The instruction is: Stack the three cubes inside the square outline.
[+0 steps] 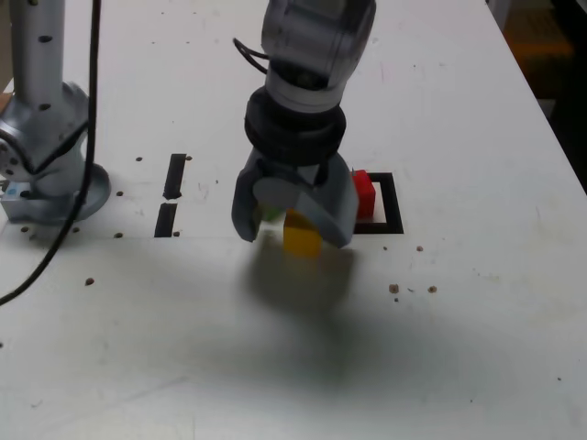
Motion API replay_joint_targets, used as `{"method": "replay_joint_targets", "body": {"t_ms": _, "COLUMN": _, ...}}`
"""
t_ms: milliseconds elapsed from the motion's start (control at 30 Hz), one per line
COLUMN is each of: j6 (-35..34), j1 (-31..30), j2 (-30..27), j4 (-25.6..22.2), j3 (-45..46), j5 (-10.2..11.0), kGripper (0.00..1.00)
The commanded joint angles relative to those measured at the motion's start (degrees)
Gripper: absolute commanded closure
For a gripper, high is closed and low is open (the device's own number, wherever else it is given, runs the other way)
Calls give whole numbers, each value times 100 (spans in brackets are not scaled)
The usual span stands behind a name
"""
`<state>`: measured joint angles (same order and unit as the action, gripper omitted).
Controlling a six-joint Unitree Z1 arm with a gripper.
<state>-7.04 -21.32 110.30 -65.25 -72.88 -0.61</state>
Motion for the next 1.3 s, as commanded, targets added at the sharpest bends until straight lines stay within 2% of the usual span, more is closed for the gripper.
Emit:
{"method": "replay_joint_targets", "body": {"t_ms": 0, "j6": 27, "j1": 19, "j2": 72, "j4": 30, "j3": -15, "j5": 3, "kGripper": 15}}
{"method": "replay_joint_targets", "body": {"t_ms": 300, "j6": -77, "j1": 23, "j2": 189, "j4": 340, "j3": 153, "j5": 34, "kGripper": 45}}
{"method": "replay_joint_targets", "body": {"t_ms": 600, "j6": -106, "j1": 23, "j2": 150, "j4": 374, "j3": 107, "j5": 183, "kGripper": 73}}
{"method": "replay_joint_targets", "body": {"t_ms": 733, "j6": -163, "j1": 23, "j2": -35, "j4": 99, "j3": -27, "j5": 264, "kGripper": 76}}
{"method": "replay_joint_targets", "body": {"t_ms": 900, "j6": -309, "j1": 24, "j2": -482, "j4": -873, "j3": -821, "j5": 452, "kGripper": 76}}
{"method": "replay_joint_targets", "body": {"t_ms": 1000, "j6": -356, "j1": 114, "j2": -482, "j4": -1348, "j3": -1555, "j5": 471, "kGripper": 76}}
{"method": "replay_joint_targets", "body": {"t_ms": 1100, "j6": -497, "j1": 289, "j2": -367, "j4": -1575, "j3": -2054, "j5": 415, "kGripper": 76}}
{"method": "replay_joint_targets", "body": {"t_ms": 1267, "j6": -635, "j1": 492, "j2": -110, "j4": -1714, "j3": -2473, "j5": 443, "kGripper": 76}}
